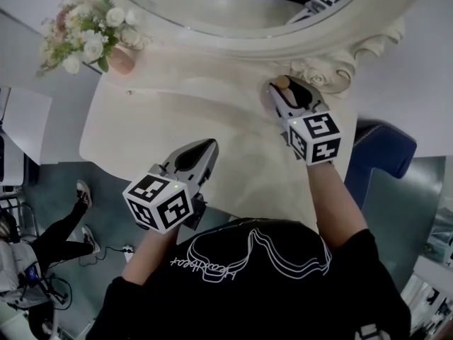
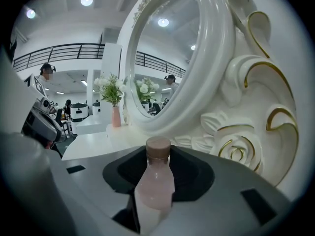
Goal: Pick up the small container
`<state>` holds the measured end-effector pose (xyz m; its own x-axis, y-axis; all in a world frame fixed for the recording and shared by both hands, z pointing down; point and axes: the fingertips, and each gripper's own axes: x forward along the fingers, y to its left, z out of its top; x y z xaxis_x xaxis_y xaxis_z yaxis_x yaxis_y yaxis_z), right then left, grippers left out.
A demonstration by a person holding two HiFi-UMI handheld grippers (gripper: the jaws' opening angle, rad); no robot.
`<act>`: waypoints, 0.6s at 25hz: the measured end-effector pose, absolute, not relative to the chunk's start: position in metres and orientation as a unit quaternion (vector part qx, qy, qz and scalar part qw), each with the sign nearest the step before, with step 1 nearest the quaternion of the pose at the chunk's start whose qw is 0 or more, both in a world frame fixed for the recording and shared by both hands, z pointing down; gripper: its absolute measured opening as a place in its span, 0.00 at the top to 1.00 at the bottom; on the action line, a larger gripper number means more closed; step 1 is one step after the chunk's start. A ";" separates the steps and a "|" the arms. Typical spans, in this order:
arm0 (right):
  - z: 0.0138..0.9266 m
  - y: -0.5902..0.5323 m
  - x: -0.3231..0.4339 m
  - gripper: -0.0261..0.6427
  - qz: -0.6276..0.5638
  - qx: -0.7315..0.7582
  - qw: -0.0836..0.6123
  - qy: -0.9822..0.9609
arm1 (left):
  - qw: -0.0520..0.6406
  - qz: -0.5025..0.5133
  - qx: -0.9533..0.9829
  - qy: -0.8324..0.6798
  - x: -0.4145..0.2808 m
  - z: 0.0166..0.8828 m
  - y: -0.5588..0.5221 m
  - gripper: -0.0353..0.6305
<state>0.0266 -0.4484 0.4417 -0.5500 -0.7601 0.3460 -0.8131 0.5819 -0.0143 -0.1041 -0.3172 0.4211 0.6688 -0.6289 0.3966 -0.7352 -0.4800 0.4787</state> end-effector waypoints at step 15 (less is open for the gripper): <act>0.427 -0.436 0.033 0.75 0.100 0.449 0.128 -0.879 | 0.309 0.078 0.859 -0.401 -0.102 0.411 -0.299 0.94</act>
